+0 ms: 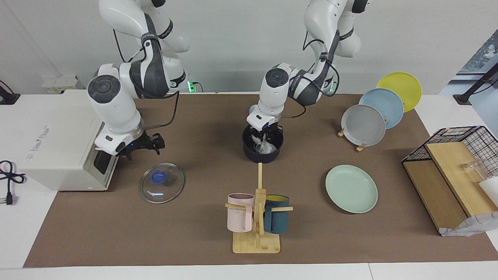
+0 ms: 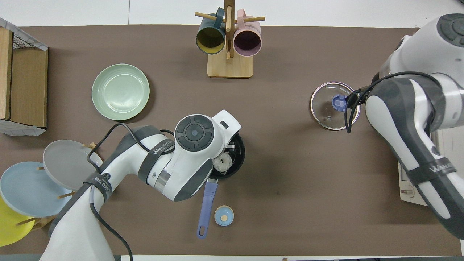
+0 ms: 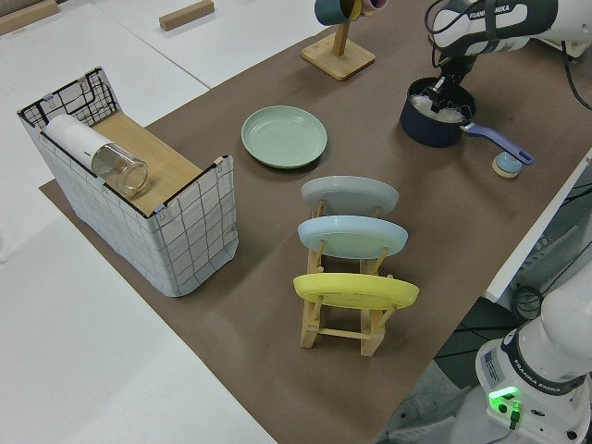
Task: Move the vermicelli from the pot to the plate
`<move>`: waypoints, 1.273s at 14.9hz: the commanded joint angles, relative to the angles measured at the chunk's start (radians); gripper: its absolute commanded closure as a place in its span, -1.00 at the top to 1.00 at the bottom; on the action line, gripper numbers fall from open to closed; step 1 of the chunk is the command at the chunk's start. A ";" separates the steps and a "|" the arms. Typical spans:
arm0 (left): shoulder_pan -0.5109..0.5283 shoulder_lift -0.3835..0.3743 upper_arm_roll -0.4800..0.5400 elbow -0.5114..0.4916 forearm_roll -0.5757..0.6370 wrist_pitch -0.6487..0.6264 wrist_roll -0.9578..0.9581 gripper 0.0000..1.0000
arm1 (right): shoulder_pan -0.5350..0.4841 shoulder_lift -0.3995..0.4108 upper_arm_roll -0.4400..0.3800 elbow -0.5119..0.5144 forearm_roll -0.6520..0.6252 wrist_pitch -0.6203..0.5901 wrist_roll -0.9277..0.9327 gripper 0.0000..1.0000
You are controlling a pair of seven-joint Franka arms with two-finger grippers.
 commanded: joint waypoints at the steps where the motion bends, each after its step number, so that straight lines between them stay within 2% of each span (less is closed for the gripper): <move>1: 0.021 -0.035 0.000 0.088 0.016 -0.148 0.012 -1.00 | -0.014 -0.022 0.015 0.107 0.025 -0.151 -0.009 1.00; 6: 0.070 -0.081 0.002 0.211 0.004 -0.345 0.025 -1.00 | -0.014 -0.170 0.013 0.094 0.056 -0.284 0.000 1.00; 9: 0.140 -0.136 0.006 0.245 -0.015 -0.402 0.055 -1.00 | -0.014 -0.213 0.013 0.094 0.057 -0.340 0.033 1.00; 12: 0.267 -0.137 0.008 0.292 -0.025 -0.445 0.165 -1.00 | -0.016 -0.217 -0.001 0.085 0.100 -0.348 0.043 1.00; 16: 0.448 -0.124 0.013 0.288 -0.047 -0.379 0.385 -1.00 | 0.047 -0.209 -0.088 0.085 0.106 -0.357 0.074 1.00; 19: 0.519 -0.046 0.013 0.290 -0.038 -0.270 0.431 -1.00 | 0.119 -0.212 -0.163 0.086 0.106 -0.370 0.079 1.00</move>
